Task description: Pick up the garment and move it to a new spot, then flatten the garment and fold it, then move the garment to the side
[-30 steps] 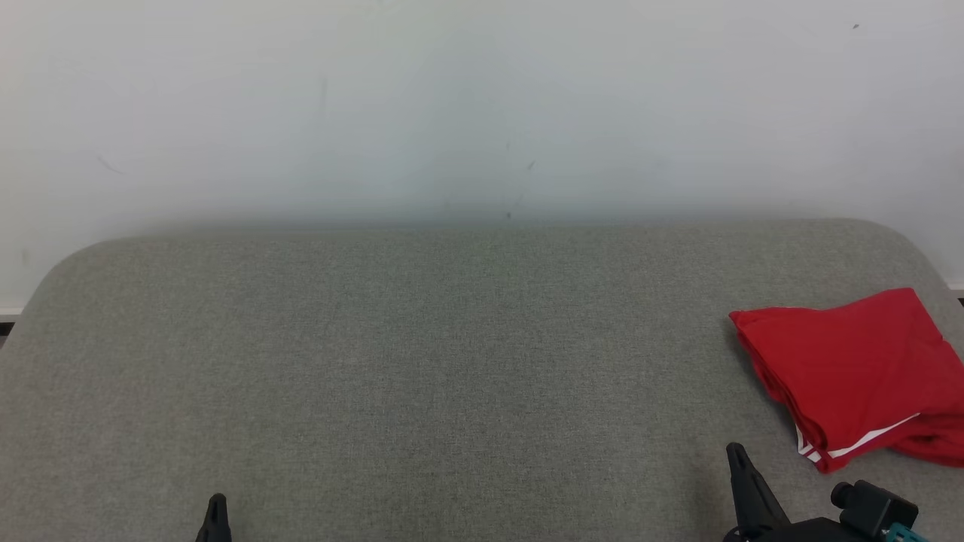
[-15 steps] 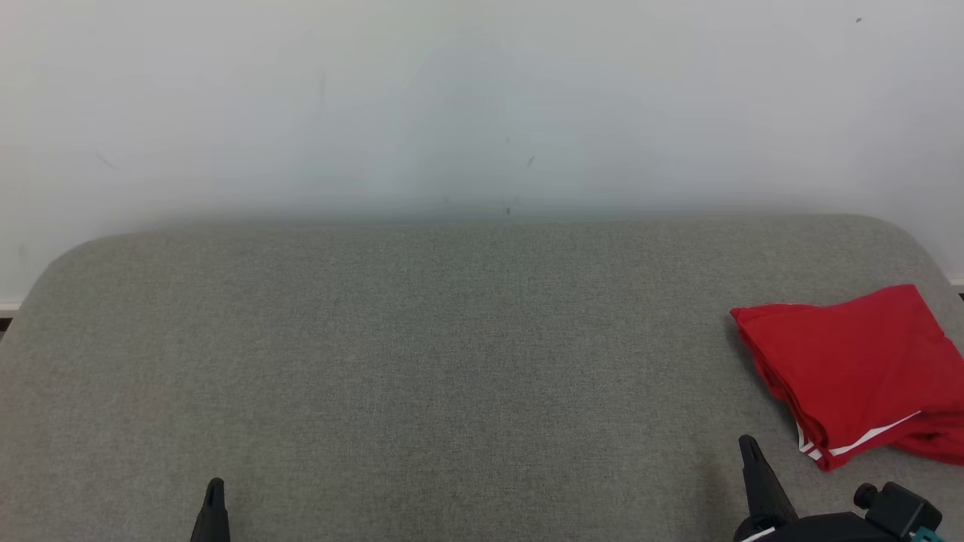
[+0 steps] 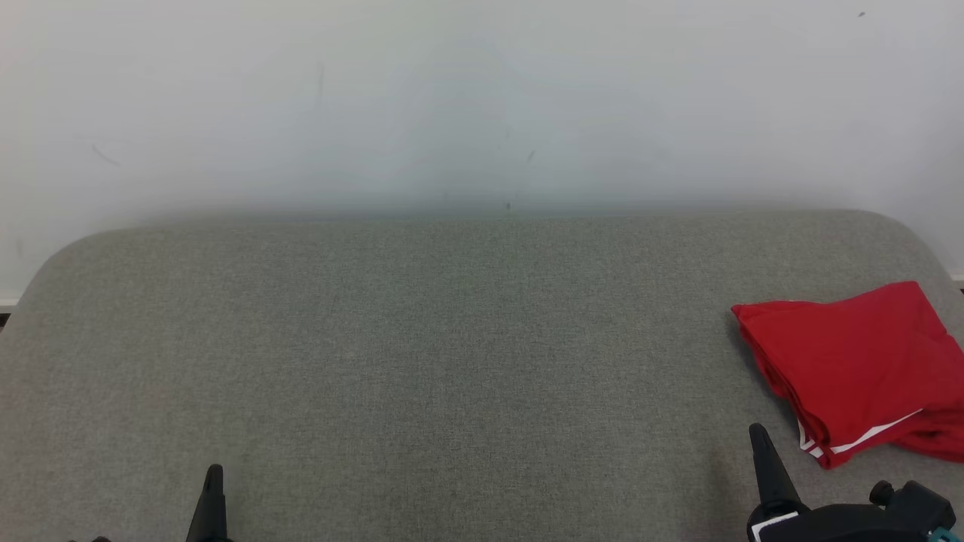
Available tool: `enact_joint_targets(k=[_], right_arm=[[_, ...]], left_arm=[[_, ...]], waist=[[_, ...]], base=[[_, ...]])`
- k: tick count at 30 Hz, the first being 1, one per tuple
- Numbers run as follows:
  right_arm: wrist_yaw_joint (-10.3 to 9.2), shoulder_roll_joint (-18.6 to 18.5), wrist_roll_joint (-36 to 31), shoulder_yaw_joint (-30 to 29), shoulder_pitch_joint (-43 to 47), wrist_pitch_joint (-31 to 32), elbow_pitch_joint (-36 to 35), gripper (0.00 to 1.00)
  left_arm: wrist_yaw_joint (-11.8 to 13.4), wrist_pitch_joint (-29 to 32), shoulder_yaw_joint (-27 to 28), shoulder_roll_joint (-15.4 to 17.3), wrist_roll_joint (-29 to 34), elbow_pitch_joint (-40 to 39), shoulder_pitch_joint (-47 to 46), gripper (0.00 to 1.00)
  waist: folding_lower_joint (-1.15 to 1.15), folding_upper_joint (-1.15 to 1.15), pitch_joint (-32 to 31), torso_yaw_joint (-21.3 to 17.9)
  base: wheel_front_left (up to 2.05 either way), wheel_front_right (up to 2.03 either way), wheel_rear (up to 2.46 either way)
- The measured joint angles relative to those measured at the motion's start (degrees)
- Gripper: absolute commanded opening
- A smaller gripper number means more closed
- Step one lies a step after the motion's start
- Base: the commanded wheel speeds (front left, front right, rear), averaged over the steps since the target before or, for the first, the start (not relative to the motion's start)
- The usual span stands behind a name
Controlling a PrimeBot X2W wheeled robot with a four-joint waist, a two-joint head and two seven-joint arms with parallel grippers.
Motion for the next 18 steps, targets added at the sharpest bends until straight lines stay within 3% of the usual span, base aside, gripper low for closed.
enact_joint_targets(k=[18], right_arm=[[-0.01, 0.0, 10.3, -1.0, -0.9, 0.9, -1.0, 0.00]], left_arm=[[0.0, 3.3, 0.7, -0.1, -9.3, 0.0, -1.8, 0.00]], waist=[[0.00, 0.00, 0.6, 0.0]], base=[[0.00, 0.00, 0.00]])
